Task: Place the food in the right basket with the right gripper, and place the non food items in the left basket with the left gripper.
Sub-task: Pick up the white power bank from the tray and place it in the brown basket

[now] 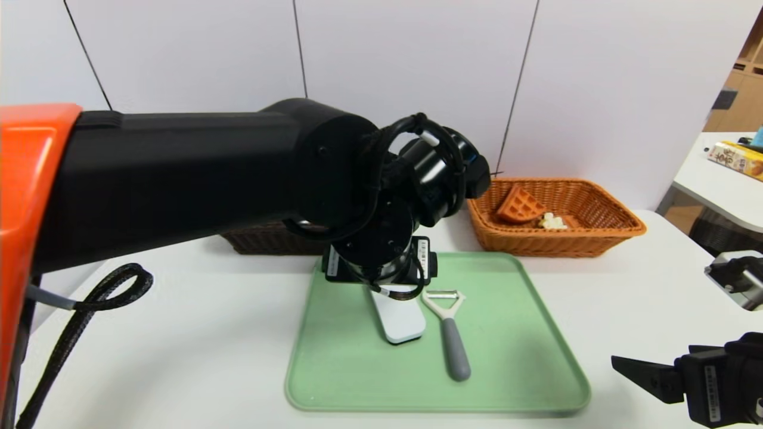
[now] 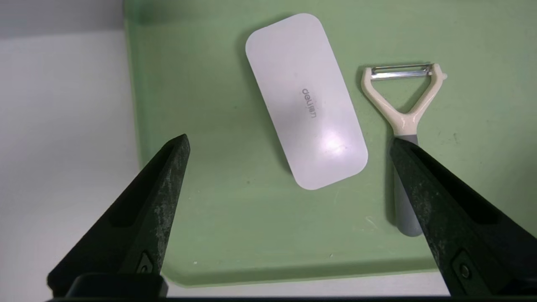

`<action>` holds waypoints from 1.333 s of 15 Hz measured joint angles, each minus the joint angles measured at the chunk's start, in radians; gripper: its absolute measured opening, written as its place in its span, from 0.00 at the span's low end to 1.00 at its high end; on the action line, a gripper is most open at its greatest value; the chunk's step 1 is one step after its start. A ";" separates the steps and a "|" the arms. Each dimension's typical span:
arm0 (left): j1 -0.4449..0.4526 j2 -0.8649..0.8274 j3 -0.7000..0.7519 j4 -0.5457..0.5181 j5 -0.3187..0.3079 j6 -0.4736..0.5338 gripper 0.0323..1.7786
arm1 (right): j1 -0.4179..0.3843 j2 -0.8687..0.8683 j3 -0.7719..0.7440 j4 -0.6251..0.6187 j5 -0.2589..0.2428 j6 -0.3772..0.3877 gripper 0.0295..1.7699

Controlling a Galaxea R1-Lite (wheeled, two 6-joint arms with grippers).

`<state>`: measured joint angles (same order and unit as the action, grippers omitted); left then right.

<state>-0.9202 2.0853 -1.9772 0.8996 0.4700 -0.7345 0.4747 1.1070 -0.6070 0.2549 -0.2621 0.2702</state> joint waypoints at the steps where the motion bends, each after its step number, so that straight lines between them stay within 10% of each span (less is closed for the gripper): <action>1: 0.000 0.010 0.000 -0.013 0.001 -0.001 0.95 | 0.000 0.000 0.001 0.000 0.001 0.001 0.96; 20: 0.013 0.168 -0.009 -0.092 0.012 -0.040 0.95 | 0.000 -0.009 0.019 0.001 -0.001 0.000 0.96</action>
<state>-0.9077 2.2530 -1.9864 0.8072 0.4819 -0.7749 0.4747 1.0979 -0.5879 0.2564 -0.2630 0.2702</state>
